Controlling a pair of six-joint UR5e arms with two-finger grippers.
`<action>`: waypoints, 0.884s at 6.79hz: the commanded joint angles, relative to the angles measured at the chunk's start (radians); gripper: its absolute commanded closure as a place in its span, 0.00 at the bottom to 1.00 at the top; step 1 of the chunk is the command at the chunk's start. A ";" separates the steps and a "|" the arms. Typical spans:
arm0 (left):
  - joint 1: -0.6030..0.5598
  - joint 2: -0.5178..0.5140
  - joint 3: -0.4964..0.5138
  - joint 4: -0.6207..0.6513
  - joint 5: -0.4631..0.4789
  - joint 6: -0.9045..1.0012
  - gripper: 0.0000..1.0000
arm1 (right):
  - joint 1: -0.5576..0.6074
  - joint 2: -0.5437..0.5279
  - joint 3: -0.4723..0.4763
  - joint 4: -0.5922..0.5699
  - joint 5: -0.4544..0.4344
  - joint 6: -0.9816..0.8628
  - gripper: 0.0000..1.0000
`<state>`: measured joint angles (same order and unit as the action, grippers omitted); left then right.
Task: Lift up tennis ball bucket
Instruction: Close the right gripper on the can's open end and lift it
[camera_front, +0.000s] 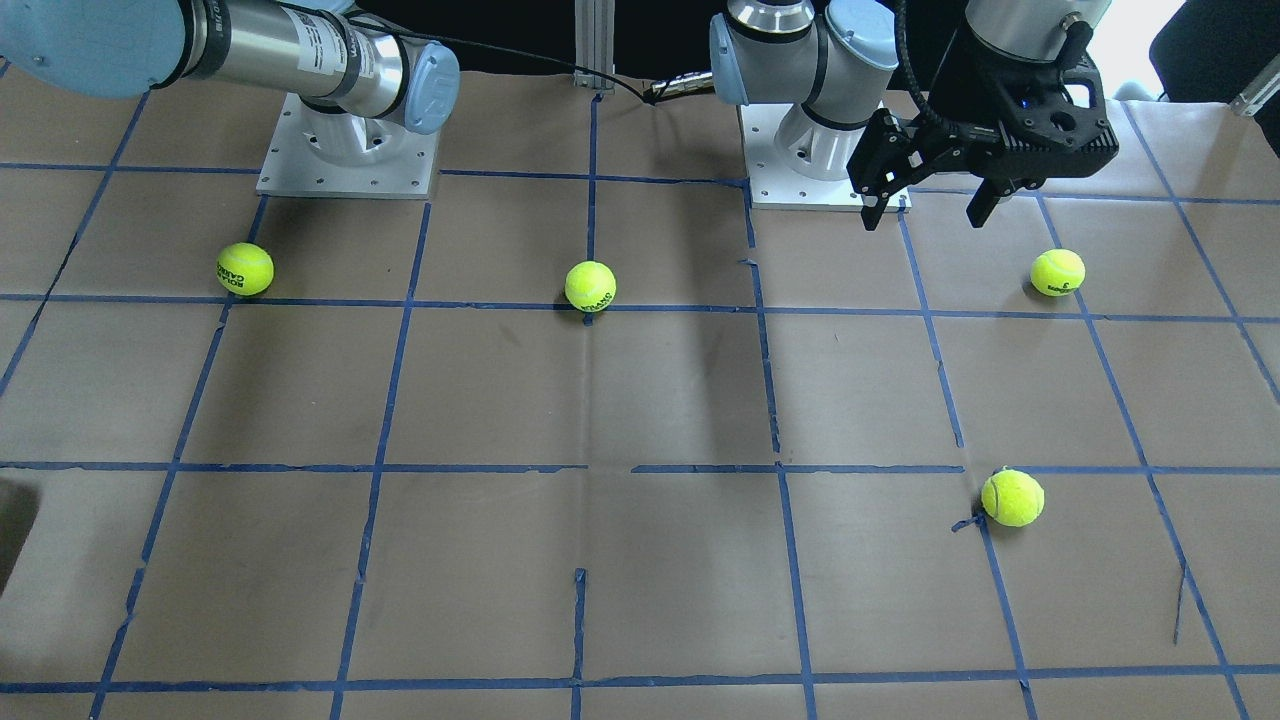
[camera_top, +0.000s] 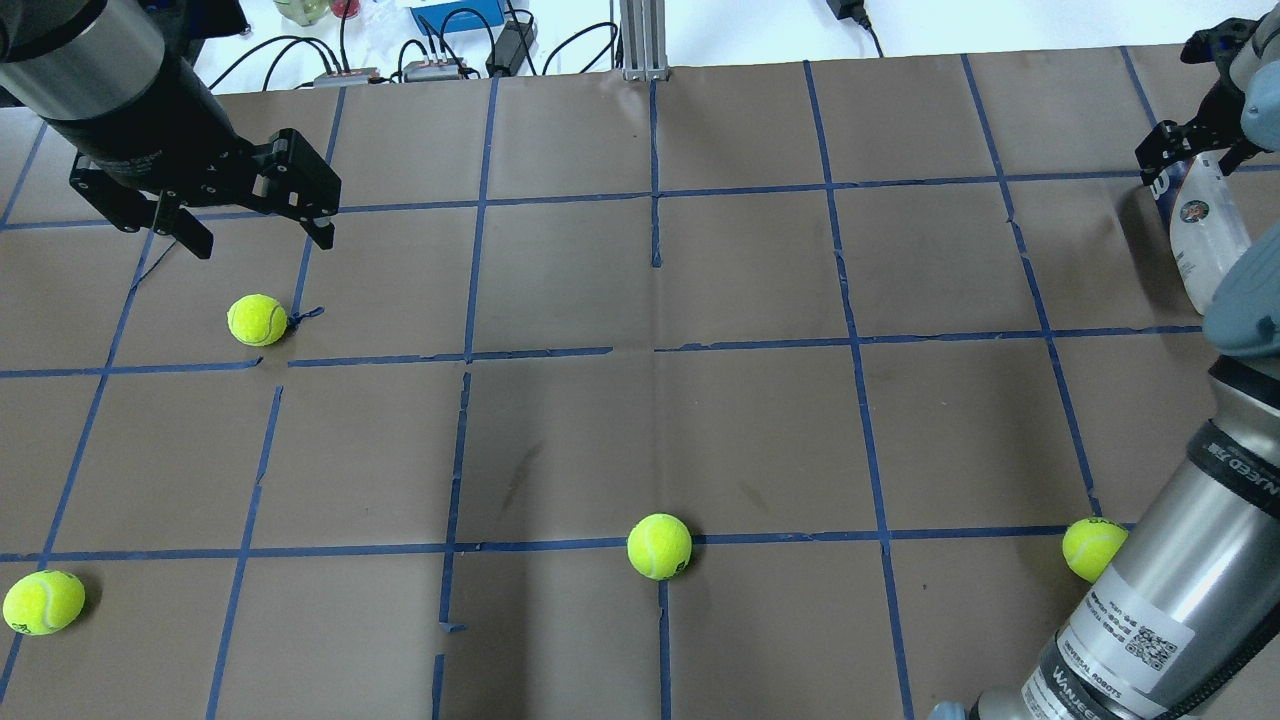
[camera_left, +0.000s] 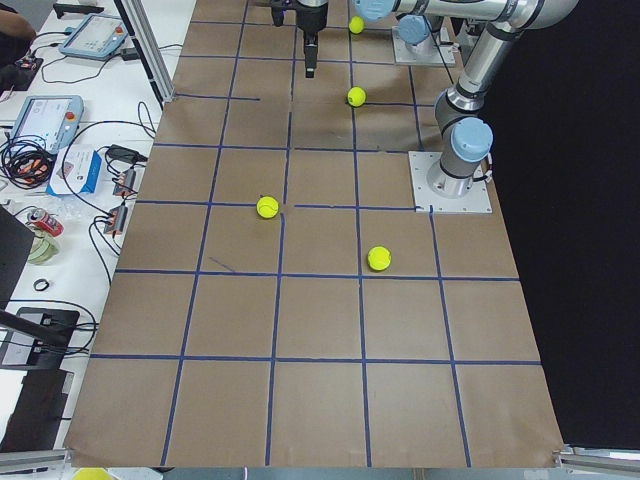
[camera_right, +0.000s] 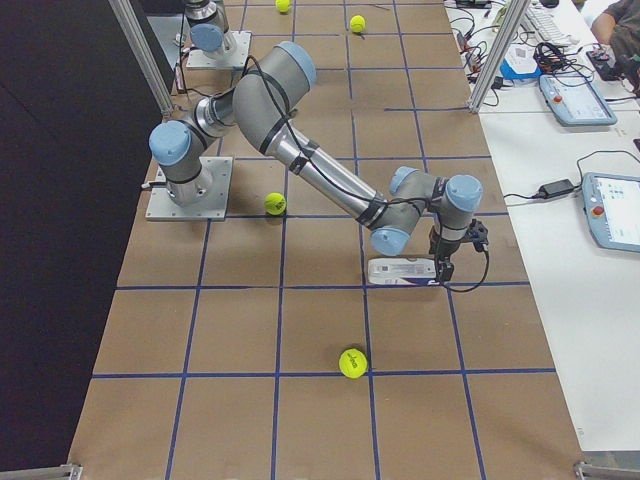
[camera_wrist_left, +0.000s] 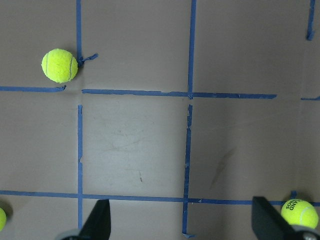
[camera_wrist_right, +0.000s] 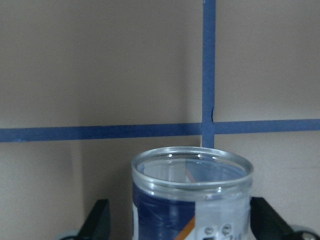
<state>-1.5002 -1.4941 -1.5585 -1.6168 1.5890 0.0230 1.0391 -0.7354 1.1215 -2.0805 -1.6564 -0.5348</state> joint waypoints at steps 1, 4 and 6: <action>0.000 0.000 0.000 0.000 0.000 0.000 0.00 | -0.001 0.002 0.012 -0.023 0.000 -0.001 0.21; 0.000 0.000 0.000 0.000 0.000 0.000 0.00 | -0.001 -0.022 0.008 -0.046 0.001 -0.034 0.42; 0.000 0.000 0.000 0.000 0.000 0.000 0.00 | 0.013 -0.068 0.023 -0.017 0.001 -0.043 0.43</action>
<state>-1.5002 -1.4941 -1.5585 -1.6168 1.5892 0.0230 1.0415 -0.7752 1.1339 -2.1174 -1.6559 -0.5714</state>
